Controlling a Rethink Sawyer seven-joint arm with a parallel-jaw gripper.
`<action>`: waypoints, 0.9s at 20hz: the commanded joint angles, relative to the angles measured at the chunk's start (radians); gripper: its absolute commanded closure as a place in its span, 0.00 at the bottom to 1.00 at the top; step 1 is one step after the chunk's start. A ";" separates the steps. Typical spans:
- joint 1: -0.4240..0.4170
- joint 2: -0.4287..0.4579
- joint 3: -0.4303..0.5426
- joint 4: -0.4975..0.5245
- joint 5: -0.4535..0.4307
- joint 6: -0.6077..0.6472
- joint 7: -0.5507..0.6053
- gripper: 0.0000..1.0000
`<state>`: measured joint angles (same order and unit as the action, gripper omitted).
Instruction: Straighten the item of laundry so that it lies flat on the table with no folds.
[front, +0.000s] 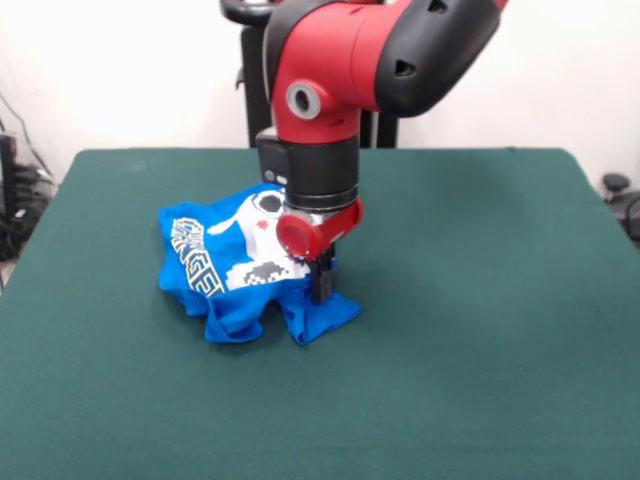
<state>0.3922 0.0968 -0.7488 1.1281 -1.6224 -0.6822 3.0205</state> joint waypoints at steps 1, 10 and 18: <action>-0.011 0.053 0.214 -0.004 0.037 -0.073 0.145 1.00; -0.029 0.029 0.240 0.001 0.045 -0.084 0.030 0.00; -0.039 0.017 0.255 0.006 0.058 -0.061 -0.016 0.00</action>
<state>0.3583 0.0668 -0.7218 1.1287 -1.6220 -0.6931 3.0205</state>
